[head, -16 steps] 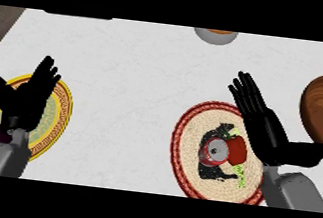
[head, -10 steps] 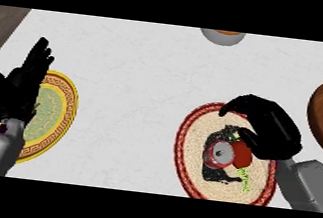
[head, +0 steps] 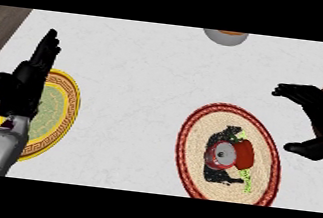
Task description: Pick the bell pepper from the placemat and place it in the bowl
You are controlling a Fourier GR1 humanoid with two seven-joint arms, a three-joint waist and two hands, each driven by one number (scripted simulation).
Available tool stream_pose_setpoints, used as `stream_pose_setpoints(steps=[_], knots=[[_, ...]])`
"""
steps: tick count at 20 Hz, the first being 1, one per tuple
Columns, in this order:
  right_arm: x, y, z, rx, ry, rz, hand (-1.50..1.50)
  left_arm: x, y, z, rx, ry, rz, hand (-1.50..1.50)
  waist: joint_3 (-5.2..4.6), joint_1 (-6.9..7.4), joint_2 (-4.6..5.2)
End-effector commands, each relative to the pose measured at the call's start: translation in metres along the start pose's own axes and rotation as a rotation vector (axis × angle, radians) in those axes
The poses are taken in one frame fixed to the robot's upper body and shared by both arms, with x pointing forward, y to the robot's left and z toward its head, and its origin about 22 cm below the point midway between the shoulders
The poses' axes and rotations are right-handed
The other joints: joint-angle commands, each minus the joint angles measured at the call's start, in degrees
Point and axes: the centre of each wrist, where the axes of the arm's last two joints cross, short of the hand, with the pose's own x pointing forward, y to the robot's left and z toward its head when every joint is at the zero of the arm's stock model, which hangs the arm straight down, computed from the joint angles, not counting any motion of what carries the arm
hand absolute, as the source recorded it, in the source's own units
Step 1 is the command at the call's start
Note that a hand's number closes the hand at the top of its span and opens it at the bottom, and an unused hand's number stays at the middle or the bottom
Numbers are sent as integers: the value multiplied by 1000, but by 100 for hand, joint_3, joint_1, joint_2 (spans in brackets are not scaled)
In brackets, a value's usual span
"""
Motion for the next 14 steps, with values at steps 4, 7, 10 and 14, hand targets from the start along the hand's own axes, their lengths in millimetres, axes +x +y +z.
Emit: stream_pose_setpoints(steps=[4,7,10,14], knots=[[52,-40,-14,278,-5,226,-150,10,-15,-1,-1,-19,-10,0,-14,26,-37],[61,-36,-30,372,79,363,-150,3,-21,0,-3,-14,-36,0,-26,-7,-41],[71,-30,-39,471,131,515,-150,-3,4,-3,-7,13,-18,0,-38,-39,-51],[62,-10,-64,613,190,627,-150,4,-1,-6,14,-2,-27,0,-39,-41,-56]])
